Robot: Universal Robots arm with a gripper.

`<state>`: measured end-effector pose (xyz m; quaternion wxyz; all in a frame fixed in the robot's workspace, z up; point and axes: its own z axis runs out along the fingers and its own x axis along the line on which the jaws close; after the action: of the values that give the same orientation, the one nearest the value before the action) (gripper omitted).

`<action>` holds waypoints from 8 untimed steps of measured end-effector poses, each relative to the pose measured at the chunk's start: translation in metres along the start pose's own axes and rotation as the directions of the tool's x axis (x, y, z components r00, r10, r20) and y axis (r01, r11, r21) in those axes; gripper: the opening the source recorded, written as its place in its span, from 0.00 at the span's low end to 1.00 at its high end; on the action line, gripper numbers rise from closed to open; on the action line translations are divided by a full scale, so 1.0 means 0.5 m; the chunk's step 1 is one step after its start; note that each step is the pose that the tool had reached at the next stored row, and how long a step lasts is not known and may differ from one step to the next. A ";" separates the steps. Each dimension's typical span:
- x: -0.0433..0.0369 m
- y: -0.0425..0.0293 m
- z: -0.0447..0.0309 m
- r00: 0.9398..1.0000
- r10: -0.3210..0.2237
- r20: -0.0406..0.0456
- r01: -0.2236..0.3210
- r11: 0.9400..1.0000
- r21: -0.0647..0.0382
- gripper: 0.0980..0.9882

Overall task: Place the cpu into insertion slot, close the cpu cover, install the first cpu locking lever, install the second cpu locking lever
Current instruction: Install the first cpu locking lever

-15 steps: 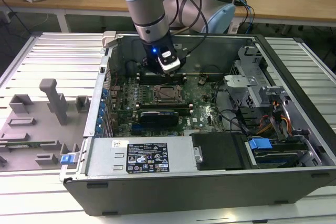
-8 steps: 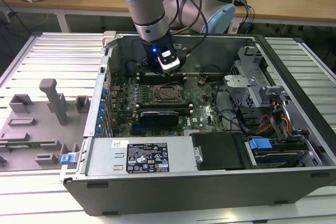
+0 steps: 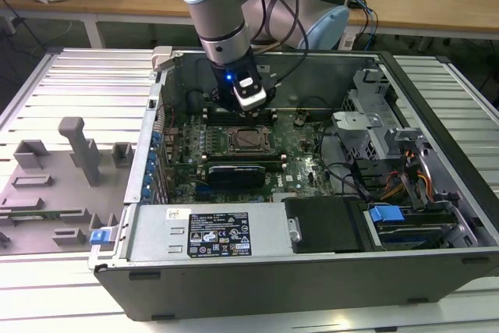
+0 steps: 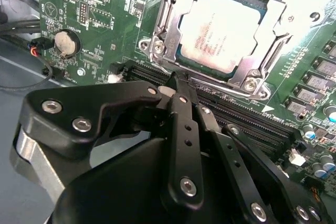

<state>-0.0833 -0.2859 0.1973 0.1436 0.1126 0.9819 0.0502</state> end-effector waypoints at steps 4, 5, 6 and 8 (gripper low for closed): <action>0.001 -0.001 0.004 1.000 0.003 0.002 -0.003 1.000 0.008 0.01; 0.001 -0.001 0.004 1.000 0.003 0.002 -0.003 1.000 0.008 0.01; 0.001 -0.001 0.004 1.000 0.003 0.002 -0.003 1.000 0.008 0.01; 0.000 0.000 0.005 1.000 0.004 0.002 -0.004 1.000 0.008 0.01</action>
<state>-0.0825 -0.2858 0.1951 0.1441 0.1152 0.9817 0.0463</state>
